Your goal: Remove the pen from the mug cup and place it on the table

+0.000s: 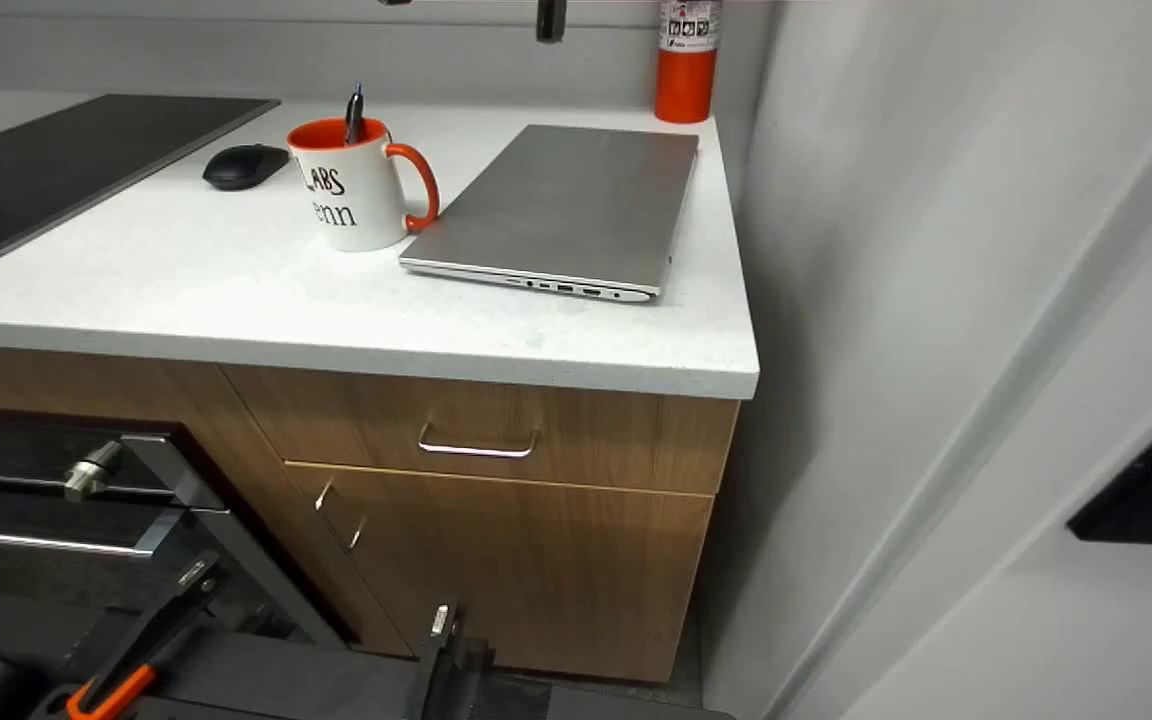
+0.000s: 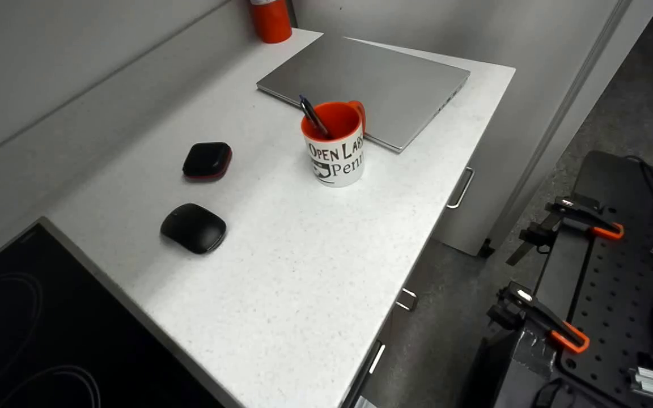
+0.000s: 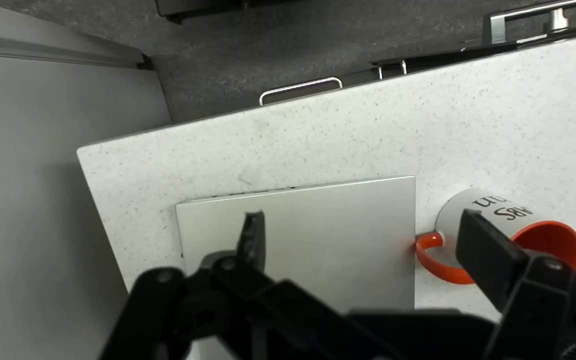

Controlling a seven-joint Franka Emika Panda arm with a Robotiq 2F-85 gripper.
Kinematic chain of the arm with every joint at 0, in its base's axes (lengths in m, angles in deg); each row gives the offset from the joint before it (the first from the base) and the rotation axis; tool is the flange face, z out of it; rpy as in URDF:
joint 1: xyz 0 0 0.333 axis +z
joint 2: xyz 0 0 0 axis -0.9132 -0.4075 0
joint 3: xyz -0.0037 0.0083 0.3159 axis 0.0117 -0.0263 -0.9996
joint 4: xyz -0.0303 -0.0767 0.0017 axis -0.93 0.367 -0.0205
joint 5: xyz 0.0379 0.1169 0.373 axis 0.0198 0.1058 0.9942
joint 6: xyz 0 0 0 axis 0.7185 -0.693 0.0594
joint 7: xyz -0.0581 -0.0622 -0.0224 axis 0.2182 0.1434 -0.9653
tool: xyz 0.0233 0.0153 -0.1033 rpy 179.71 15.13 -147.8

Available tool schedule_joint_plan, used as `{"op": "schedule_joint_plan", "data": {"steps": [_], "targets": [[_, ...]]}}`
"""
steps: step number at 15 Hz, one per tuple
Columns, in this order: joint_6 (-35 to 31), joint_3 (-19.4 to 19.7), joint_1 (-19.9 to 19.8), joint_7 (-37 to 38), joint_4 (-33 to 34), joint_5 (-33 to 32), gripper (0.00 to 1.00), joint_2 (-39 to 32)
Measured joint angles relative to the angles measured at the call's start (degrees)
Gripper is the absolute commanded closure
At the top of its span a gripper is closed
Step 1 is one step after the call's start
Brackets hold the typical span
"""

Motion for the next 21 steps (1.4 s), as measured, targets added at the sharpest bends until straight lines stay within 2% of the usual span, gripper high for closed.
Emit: {"op": "schedule_joint_plan", "data": {"steps": [5,9,14,21], "targets": [[-0.2,-1.2,0.4,-0.9,0.0,1.4,0.00,-0.5],[-1.2,-4.8,2.6,-2.4,-0.1,5.4,0.00,-1.9],[-6.3,-9.9,5.7,-2.3,0.4,7.4,0.00,-5.0],[-6.3,-10.3,6.2,-2.5,1.0,8.0,0.00,-5.8]]}}
